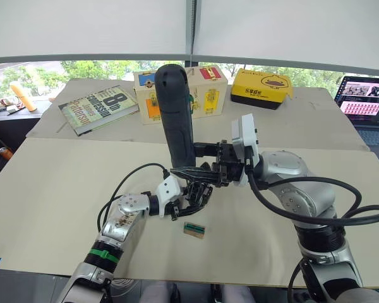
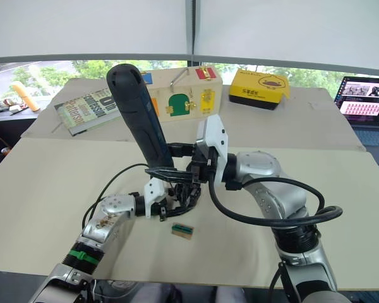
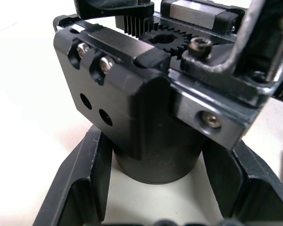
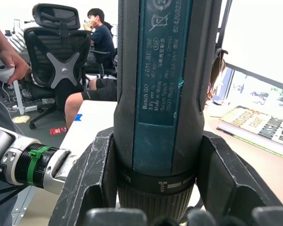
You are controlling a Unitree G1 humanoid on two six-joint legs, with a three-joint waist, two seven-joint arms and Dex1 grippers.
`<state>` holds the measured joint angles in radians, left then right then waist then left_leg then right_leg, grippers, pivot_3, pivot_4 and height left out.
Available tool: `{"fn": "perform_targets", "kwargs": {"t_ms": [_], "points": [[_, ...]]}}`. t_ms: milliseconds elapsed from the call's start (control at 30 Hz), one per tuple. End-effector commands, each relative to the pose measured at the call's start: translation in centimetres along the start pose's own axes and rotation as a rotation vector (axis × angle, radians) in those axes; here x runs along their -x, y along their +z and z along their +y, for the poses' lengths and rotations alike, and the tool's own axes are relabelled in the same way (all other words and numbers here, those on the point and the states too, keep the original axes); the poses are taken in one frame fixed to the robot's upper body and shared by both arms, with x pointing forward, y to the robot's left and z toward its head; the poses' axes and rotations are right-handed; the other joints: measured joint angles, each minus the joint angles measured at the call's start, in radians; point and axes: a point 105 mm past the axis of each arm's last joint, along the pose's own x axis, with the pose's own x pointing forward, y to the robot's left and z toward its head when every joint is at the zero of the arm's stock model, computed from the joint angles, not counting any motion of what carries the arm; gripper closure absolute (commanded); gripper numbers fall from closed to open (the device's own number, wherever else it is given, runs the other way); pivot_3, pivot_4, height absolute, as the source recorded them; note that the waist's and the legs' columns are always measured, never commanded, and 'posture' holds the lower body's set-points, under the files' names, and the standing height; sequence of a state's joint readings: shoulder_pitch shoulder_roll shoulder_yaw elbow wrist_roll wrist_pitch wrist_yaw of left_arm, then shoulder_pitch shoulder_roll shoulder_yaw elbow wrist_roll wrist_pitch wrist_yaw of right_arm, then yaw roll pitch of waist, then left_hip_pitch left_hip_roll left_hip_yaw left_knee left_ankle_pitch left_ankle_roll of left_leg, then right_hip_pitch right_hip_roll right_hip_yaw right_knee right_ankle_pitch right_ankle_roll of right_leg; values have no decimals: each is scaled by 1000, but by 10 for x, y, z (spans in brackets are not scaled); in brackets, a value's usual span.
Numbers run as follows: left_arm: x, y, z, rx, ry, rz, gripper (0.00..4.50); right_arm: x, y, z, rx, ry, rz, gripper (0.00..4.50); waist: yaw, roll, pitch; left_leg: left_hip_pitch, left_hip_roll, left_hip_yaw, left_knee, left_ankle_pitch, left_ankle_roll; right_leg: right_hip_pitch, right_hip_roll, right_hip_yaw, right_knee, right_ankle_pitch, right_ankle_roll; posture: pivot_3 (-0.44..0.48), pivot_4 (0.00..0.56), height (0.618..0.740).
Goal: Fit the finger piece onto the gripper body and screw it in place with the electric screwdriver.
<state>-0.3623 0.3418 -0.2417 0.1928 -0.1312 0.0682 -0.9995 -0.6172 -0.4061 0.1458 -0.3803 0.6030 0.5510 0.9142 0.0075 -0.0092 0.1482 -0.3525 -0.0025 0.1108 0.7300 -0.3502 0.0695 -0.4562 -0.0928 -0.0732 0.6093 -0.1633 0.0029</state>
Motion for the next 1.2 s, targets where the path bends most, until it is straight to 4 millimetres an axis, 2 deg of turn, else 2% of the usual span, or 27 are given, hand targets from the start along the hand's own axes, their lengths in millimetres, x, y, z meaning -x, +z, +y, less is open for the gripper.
{"fn": "perform_targets", "kwargs": {"t_ms": [33, 500, 733, 1200], "points": [[2, -24, -9, 73, -23, 75, 2223, -1, 19, 0, 87, 10, -54, 2587, -1, 0, 0, 0, 0, 0, 0, 0, 0, 0, 0, 0, 0, 0, 0, 0, 150, 740], [0, -23, -7, 74, -14, 68, 2223, 0, 13, 2, 83, 28, -32, 2587, -1, 0, 0, 0, 0, 0, 0, 0, 0, 0, 0, 0, 0, 0, 0, 0, 150, 740], [2, -25, -8, 79, -10, 71, 2223, 0, 10, 4, 45, 11, -75, 2587, -2, 0, 0, 0, 0, 0, 0, 0, 0, 0, 0, 0, 0, 0, 0, 0, 150, 740], [3, -25, -9, 86, -12, 71, 2223, 15, -24, -3, -21, -105, -26, 2587, -5, 1, -2, 1, 0, 0, 0, 0, 0, 1, 0, 0, 0, 0, 0, 0, 150, 740]]}}
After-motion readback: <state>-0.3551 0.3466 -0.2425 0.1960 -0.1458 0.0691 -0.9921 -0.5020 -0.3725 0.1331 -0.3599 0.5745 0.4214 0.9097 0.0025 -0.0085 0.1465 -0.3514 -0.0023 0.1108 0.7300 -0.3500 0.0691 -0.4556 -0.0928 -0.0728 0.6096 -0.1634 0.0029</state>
